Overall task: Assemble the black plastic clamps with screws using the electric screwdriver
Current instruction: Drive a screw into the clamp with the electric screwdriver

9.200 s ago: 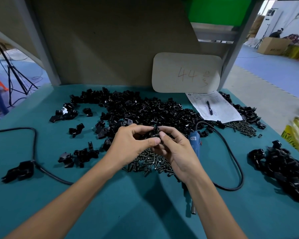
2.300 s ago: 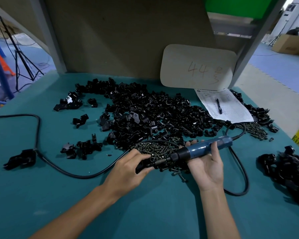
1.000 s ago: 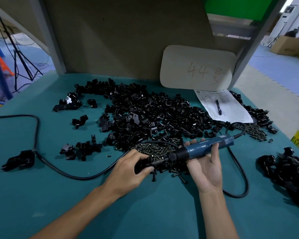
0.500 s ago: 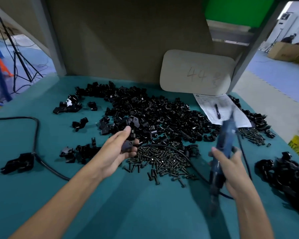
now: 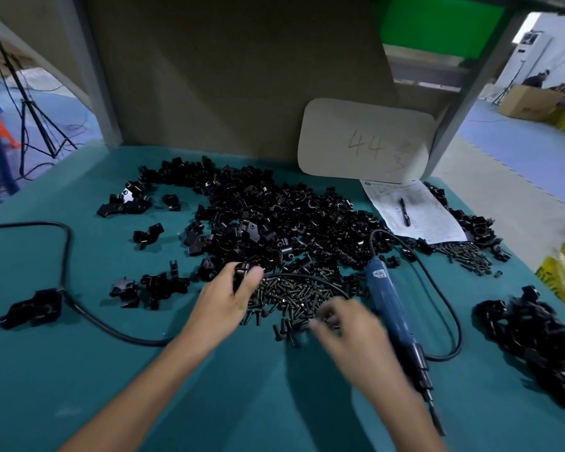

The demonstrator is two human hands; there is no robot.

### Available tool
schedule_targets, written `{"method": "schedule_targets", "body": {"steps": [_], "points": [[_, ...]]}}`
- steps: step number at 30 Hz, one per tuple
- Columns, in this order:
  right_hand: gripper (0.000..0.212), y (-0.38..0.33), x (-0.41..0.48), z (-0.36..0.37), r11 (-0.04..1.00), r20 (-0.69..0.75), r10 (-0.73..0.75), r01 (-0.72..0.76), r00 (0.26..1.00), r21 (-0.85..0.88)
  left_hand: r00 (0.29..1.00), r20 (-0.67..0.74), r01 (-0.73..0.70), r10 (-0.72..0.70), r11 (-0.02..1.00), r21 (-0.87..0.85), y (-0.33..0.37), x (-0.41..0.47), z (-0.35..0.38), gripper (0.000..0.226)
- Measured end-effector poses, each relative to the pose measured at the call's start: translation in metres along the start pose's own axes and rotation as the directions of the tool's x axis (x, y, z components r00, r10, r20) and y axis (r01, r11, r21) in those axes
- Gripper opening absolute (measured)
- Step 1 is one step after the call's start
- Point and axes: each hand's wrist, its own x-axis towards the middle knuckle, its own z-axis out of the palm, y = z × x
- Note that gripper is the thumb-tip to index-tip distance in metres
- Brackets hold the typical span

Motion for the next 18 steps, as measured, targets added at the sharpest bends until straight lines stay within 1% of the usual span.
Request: {"method": "schedule_targets", "body": {"steps": [1,2,4,6,9,10,11,13,15,18], "points": [[0.022,-0.008,-0.004,0.012,0.999,0.072,-0.036,0.036,0.997,0.007,1.0,-0.001,-0.012,0.012,1.0,-0.018,0.0,-0.002,0.003,0.064],[0.024,-0.012,-0.007,0.023,0.998,0.107,-0.056,0.058,0.993,-0.011,1.0,-0.008,-0.026,0.026,0.999,-0.032,-0.001,-0.004,0.005,0.054],[0.026,-0.017,-0.009,0.038,0.993,0.098,-0.053,0.063,0.994,-0.098,0.997,-0.037,-0.065,0.064,0.997,-0.04,-0.003,-0.007,0.011,0.042],[0.024,-0.017,-0.009,0.045,0.99,0.057,-0.025,0.032,0.998,-0.134,0.993,-0.077,-0.09,0.087,0.995,-0.041,-0.003,-0.01,0.015,0.041],[0.02,-0.011,-0.008,0.047,0.993,0.024,-0.018,0.021,1.0,-0.112,0.983,-0.12,-0.139,0.136,0.99,-0.016,-0.005,-0.015,0.02,0.046],[0.016,-0.008,-0.008,0.045,0.999,0.011,-0.005,0.005,1.0,-0.054,0.98,-0.126,-0.155,0.155,0.988,0.008,-0.006,-0.016,0.021,0.05],[0.012,-0.006,-0.007,0.042,0.999,0.0,0.016,-0.016,1.0,0.039,0.977,-0.127,-0.17,0.172,0.985,0.033,-0.006,-0.018,0.022,0.055],[0.009,-0.001,-0.003,0.035,0.954,-0.006,0.061,-0.057,0.998,0.295,0.971,-0.113,-0.206,0.212,0.976,0.065,-0.006,-0.02,0.024,0.061],[0.009,0.0,0.001,0.03,0.835,0.001,0.104,-0.088,0.995,0.543,0.966,-0.088,-0.236,0.242,0.969,0.077,-0.005,-0.023,0.024,0.06],[0.011,-0.006,0.01,0.023,0.588,0.036,0.112,-0.096,0.993,0.803,0.962,-0.059,-0.263,0.268,0.961,0.084,-0.003,-0.026,0.022,0.058]]}}
